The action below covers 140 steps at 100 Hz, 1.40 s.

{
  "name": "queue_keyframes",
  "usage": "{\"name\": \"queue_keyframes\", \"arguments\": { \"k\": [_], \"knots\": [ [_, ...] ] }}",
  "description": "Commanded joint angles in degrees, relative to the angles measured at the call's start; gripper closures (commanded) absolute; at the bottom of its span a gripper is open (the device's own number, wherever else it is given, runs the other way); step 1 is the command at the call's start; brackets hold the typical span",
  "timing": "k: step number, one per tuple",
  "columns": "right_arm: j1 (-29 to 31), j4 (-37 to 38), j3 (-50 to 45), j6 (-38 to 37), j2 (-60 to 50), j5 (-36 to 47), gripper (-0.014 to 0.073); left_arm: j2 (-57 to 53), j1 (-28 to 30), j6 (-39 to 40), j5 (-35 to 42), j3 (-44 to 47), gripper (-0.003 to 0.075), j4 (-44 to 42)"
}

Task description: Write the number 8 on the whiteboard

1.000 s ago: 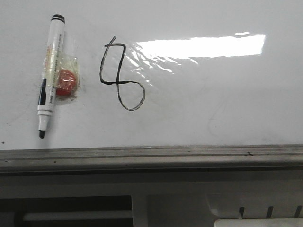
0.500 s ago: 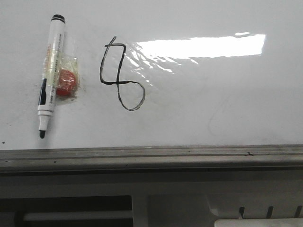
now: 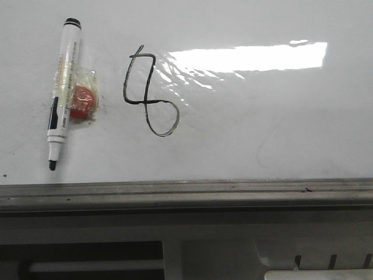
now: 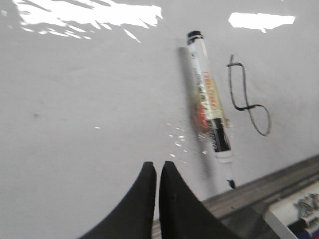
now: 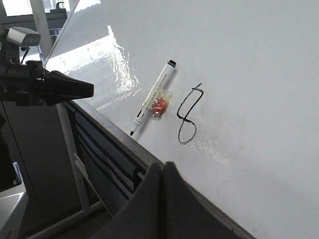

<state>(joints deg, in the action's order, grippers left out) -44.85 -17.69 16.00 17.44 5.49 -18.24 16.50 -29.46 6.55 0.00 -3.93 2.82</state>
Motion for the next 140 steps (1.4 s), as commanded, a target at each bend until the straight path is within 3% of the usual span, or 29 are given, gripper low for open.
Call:
{"name": "queue_keyframes", "arguments": {
  "k": [1, 36, 57, 65, 86, 140],
  "knots": [
    [0.13, 0.13, 1.46, 0.38, 0.56, 4.19, 0.0657, -1.60, 4.34, 0.13, 2.76, -1.25, 0.0741, -1.16],
    [0.13, 0.13, 1.46, 0.38, 0.56, 4.19, 0.0657, -11.96, 24.47, 0.13, -5.30, -0.70, 0.0741, -5.48],
    [0.13, 0.13, 1.46, 0.38, 0.56, 4.19, 0.0657, -16.42, 31.92, 0.13, -5.05, 3.79, 0.0741, -5.27],
    [0.13, 0.13, 1.46, 0.38, 0.56, 4.19, 0.0657, -18.54, 33.17, 0.13, -5.30, 5.94, 0.0741, -5.33],
    [0.13, 0.13, 1.46, 0.38, 0.56, 4.21, 0.0657, -18.44, 33.31, 0.13, -16.67, 5.80, 0.0741, -5.47],
    [0.13, 0.13, 1.46, 0.38, 0.56, 4.21, 0.0657, -18.33, 33.31, 0.13, -16.68, 5.83, 0.0741, -5.32]
  ]
}}
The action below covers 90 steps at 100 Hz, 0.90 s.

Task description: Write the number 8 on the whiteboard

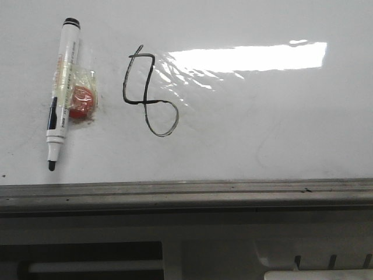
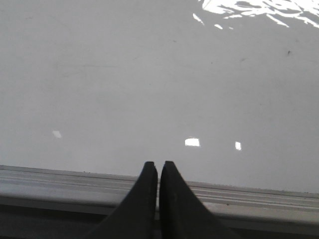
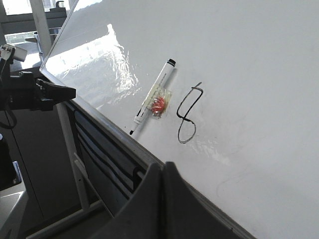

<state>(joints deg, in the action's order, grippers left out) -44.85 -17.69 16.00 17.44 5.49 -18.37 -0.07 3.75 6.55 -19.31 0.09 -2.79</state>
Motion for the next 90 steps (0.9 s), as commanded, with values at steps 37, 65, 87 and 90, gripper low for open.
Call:
{"name": "queue_keyframes", "arguments": {
  "k": [37, 65, 87, 90],
  "knots": [
    [0.13, 0.13, 1.46, 0.38, 0.56, 4.34, 0.0657, -1.76, 0.10, 0.13, 2.63, 1.82, 0.0741, 0.28],
    [0.13, 0.13, 1.01, 0.38, 0.56, 4.49, 0.0657, -1.76, 0.10, 0.13, 2.63, 1.82, 0.0741, 0.28],
    [8.25, 0.36, -5.34, 0.38, 0.56, 26.45, 0.0657, -1.76, 0.10, 0.13, 2.63, 1.82, 0.0741, 0.28],
    [10.08, 0.64, -6.65, 0.38, 0.56, 30.79, 0.0657, -1.76, 0.10, 0.13, 2.63, 1.82, 0.0741, 0.28]
  ]
}}
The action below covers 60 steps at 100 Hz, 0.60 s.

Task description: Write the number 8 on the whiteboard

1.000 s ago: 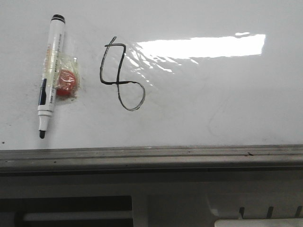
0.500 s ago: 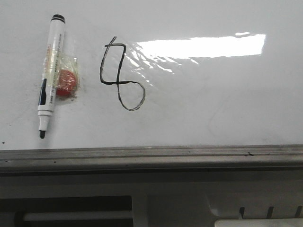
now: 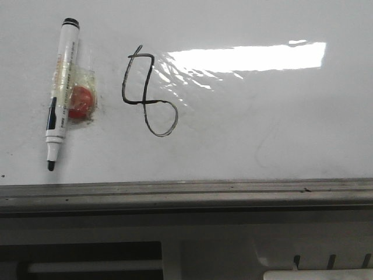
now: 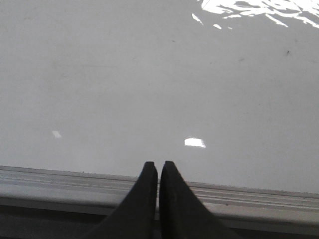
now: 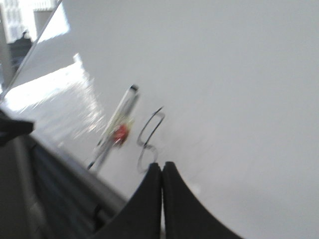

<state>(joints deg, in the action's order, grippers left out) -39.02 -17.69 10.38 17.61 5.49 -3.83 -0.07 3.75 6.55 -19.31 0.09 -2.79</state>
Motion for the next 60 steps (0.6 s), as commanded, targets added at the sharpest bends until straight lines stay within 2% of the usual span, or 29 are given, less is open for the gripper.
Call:
{"name": "queue_keyframes", "arguments": {
  "k": [1, 9, 21, 33, 42, 45, 60],
  "knots": [
    [5.20, 0.79, -1.54, 0.22, 0.56, 19.27, 0.0657, -1.76, 0.10, 0.13, 2.63, 1.82, 0.0741, 0.28],
    [10.73, 3.07, -3.67, 0.11, 0.56, 27.05, 0.0657, -1.76, 0.10, 0.22, 2.63, 1.82, 0.0741, 0.28],
    [19.50, 13.79, -6.36, -1.51, 0.56, 32.94, 0.0657, -1.76, 0.10, 0.22, 2.63, 1.82, 0.0741, 0.28],
    [28.61, 19.16, -9.07, -10.79, 0.56, 35.64, 0.0657, -1.76, 0.10, 0.22, 2.63, 1.82, 0.0741, 0.28],
    [36.25, 19.66, -11.93, -17.09, 0.56, 35.65, 0.0657, -1.76, 0.10, 0.22, 2.63, 1.82, 0.0741, 0.28],
    [38.48, 20.07, -11.70, -19.51, 0.56, 31.96, 0.0657, -1.76, 0.10, 0.22, 2.63, 1.82, 0.0741, 0.28],
    [45.94, 19.96, -11.69, -21.39, 0.56, 23.01, 0.0657, -1.76, 0.10, 0.22, 2.63, 1.82, 0.0741, 0.28]
  ]
}}
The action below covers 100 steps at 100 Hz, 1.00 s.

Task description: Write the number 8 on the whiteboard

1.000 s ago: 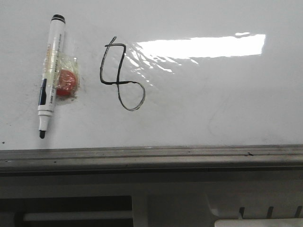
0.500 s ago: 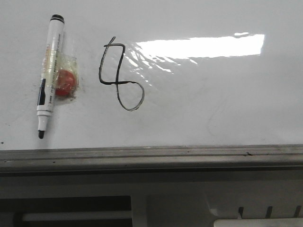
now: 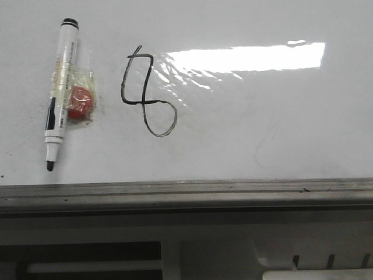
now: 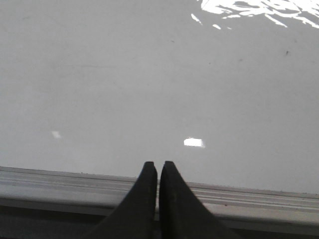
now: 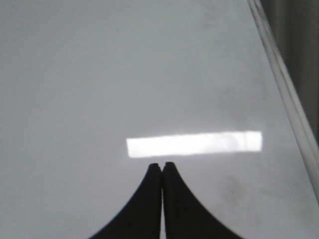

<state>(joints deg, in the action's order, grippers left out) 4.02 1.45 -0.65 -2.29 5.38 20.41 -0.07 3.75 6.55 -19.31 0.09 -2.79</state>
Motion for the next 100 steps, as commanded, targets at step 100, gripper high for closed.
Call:
{"name": "queue_keyframes", "arguments": {
  "k": [100],
  "knots": [
    [4.26, -0.68, -0.67, 4.82, -7.15, -37.58, 0.0657, -1.76, 0.10, 0.22, 2.63, 1.82, 0.0741, 0.28]
  ]
}}
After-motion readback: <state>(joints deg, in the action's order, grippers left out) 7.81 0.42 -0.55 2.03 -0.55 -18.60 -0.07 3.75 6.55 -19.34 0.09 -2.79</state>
